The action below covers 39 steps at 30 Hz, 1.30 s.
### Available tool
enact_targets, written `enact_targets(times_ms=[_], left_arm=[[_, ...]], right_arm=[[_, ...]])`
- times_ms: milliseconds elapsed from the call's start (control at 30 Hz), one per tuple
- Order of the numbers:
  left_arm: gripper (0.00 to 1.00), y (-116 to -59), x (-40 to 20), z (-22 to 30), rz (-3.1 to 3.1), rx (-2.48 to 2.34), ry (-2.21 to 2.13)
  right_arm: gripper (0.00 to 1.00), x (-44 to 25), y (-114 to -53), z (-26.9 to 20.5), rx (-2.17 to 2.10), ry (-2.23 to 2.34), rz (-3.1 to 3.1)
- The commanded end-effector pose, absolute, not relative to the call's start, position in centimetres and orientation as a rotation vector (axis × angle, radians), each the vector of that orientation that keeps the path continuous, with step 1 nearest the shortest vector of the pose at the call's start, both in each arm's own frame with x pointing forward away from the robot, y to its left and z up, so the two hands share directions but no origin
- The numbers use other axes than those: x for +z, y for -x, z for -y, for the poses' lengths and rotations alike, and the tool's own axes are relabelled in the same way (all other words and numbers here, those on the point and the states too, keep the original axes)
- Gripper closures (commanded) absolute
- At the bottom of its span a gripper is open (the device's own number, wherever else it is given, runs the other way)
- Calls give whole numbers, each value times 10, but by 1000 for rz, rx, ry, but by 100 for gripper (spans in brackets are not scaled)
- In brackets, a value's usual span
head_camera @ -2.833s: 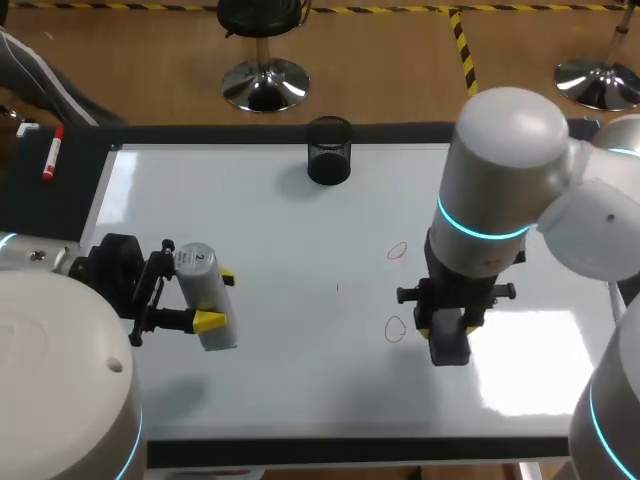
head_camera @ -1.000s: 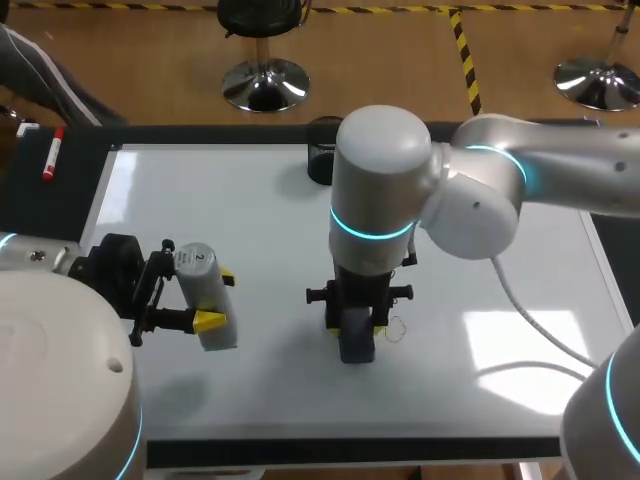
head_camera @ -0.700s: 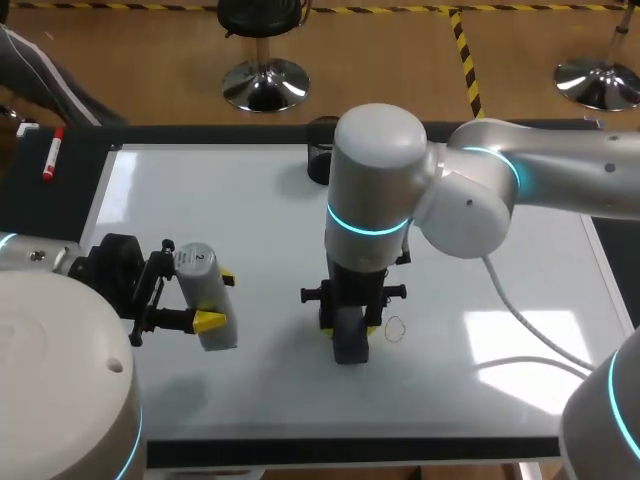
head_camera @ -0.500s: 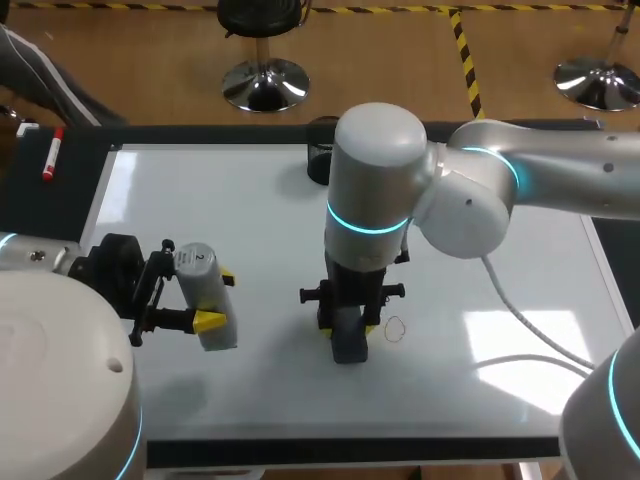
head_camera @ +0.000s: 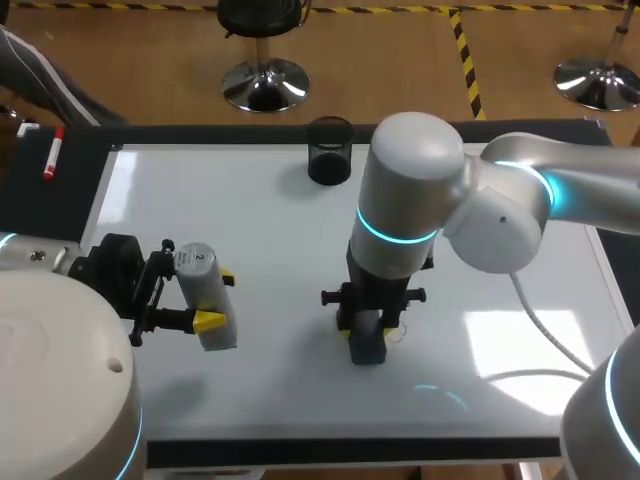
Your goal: Pick up the inspection probe, press it on each red-marked spot on the whiteboard one by one, put down the probe, pick up the eraser, and wipe off all the red marks.
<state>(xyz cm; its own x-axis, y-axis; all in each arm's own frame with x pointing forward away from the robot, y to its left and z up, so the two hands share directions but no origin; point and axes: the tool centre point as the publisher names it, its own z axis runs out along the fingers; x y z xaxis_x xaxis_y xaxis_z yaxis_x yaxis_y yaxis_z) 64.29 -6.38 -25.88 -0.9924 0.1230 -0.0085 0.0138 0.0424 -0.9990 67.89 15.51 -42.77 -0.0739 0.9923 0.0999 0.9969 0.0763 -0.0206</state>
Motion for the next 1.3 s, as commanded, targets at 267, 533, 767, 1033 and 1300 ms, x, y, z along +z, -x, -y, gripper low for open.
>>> enact_targets(times_ms=[267, 533, 767, 1033, 1300], left_arm=[[100, -643, -259, 64, 2207, 2121, 147], [100, -643, -259, 64, 2207, 2121, 147], [100, -643, -259, 64, 2207, 2121, 147], [100, -643, -259, 64, 2207, 2121, 147], [100, -643, -259, 64, 2207, 2121, 147]], right_arm=[[100, -464, -686, -107, 32, 2169, 2177], [100, -478, -697, -79, 88, 2225, 2083], [100, -466, -698, -73, 88, 2251, 2073], [100, -435, -692, -86, 46, 2257, 2142], [100, -421, -687, -110, 27, 2221, 2203]])
